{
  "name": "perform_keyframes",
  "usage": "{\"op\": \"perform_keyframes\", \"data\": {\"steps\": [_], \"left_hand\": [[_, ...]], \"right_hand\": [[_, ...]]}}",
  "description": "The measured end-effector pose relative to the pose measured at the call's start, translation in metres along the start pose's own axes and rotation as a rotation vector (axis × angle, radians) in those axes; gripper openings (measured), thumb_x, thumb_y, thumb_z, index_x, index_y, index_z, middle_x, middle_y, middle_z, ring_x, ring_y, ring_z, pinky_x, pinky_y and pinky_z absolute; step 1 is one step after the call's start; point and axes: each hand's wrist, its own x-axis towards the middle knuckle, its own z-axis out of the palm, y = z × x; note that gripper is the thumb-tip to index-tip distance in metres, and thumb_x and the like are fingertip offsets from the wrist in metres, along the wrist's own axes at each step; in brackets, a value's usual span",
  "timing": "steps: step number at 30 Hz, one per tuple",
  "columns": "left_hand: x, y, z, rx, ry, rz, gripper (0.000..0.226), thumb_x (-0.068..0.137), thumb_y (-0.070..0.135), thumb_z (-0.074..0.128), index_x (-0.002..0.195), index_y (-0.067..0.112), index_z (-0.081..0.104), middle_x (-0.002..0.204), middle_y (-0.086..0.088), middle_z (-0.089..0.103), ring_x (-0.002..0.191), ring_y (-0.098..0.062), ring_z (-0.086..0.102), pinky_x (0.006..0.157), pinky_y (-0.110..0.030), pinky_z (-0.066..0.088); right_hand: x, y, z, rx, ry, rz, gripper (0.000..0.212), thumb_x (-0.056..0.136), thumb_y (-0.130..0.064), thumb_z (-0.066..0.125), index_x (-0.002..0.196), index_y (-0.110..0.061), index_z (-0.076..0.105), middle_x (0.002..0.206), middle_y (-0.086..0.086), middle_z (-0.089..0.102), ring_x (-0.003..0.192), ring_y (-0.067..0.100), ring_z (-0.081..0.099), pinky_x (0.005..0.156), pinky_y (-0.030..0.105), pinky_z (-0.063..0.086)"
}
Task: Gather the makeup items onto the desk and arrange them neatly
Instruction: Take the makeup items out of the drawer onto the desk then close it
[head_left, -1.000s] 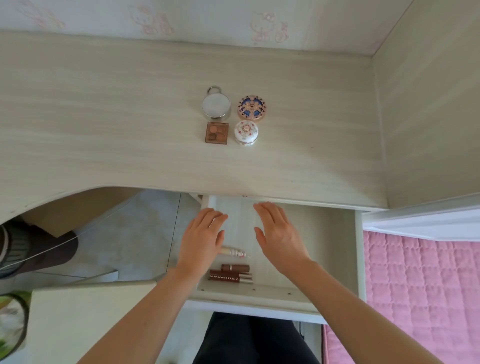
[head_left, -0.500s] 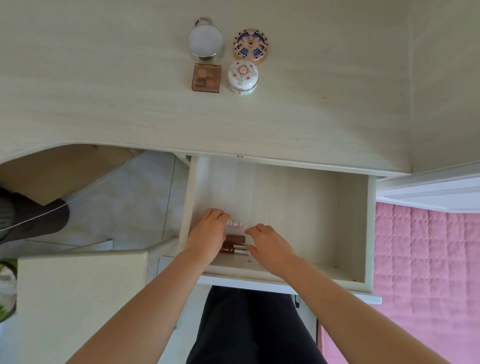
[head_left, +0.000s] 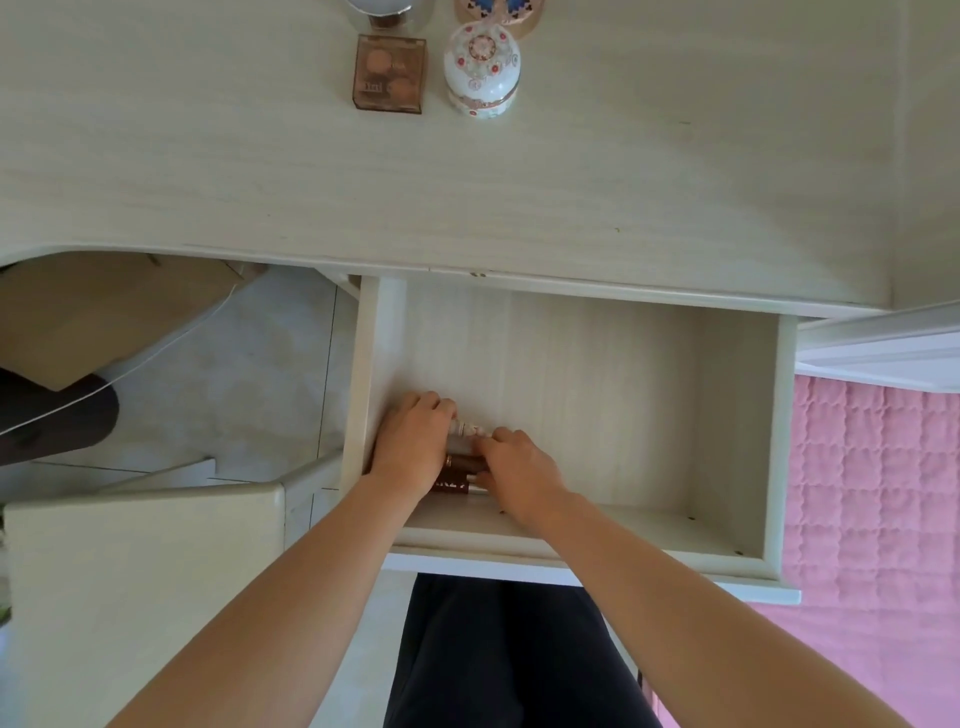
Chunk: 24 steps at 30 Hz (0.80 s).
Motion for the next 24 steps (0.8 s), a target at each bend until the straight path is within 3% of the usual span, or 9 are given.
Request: {"op": "perform_keyframes", "data": {"steps": [6, 11, 14, 17, 20, 24], "left_hand": [[0.001, 0.001, 0.001, 0.033, -0.025, 0.008, 0.023, 0.089, 0.002, 0.051, 0.106, 0.017, 0.056, 0.107, -0.002, 0.057, 0.102, -0.022, 0.048, 0.079, -0.032, 0.044], [0.002, 0.000, -0.001, -0.020, -0.049, -0.028, 0.027, 0.088, -0.003, 0.051, 0.108, 0.014, 0.053, 0.112, -0.004, 0.054, 0.102, -0.022, 0.048, 0.081, -0.034, 0.047], [0.001, 0.003, -0.007, -0.074, -0.091, -0.061, 0.023, 0.088, 0.001, 0.054, 0.107, 0.012, 0.050, 0.110, -0.006, 0.052, 0.090, -0.022, 0.052, 0.073, -0.033, 0.047], [0.001, 0.005, -0.014, -0.132, -0.161, -0.073, 0.025, 0.087, 0.010, 0.059, 0.108, 0.010, 0.046, 0.106, -0.006, 0.047, 0.076, -0.020, 0.052, 0.064, -0.033, 0.048], [0.000, 0.005, -0.015, -0.177, -0.232, -0.083, 0.030, 0.085, 0.012, 0.061, 0.110, 0.009, 0.045, 0.108, -0.006, 0.045, 0.077, -0.021, 0.054, 0.065, -0.033, 0.049], [0.000, 0.004, -0.016, -0.217, -0.356, -0.132, 0.019, 0.085, 0.013, 0.058, 0.102, 0.012, 0.051, 0.099, -0.001, 0.047, 0.077, -0.016, 0.051, 0.062, -0.026, 0.041]], "right_hand": [[0.005, -0.001, 0.004, -0.046, 0.034, 0.010, 0.031, 0.091, -0.011, 0.056, 0.121, -0.015, 0.052, 0.113, 0.008, 0.049, 0.104, 0.027, 0.050, 0.079, 0.037, 0.049], [0.002, 0.004, 0.008, -0.024, 0.017, 0.001, 0.033, 0.089, -0.001, 0.053, 0.121, -0.008, 0.052, 0.114, 0.012, 0.045, 0.099, 0.028, 0.052, 0.082, 0.036, 0.049], [-0.003, 0.012, 0.005, 0.036, 0.025, 0.056, 0.030, 0.088, 0.003, 0.050, 0.116, -0.004, 0.053, 0.115, 0.014, 0.045, 0.095, 0.028, 0.054, 0.082, 0.031, 0.048], [-0.008, 0.024, -0.007, 0.150, -0.031, 0.173, 0.025, 0.088, 0.000, 0.047, 0.113, -0.003, 0.050, 0.109, 0.015, 0.052, 0.088, 0.027, 0.055, 0.071, 0.026, 0.042], [-0.014, 0.036, -0.013, 0.253, -0.107, 0.208, 0.024, 0.089, -0.006, 0.048, 0.113, -0.006, 0.048, 0.099, 0.015, 0.059, 0.076, 0.025, 0.054, 0.064, 0.030, 0.044], [-0.018, 0.042, -0.014, 0.324, -0.136, 0.163, 0.035, 0.088, -0.005, 0.047, 0.123, -0.012, 0.049, 0.111, 0.011, 0.059, 0.090, 0.023, 0.055, 0.075, 0.025, 0.042]]}}
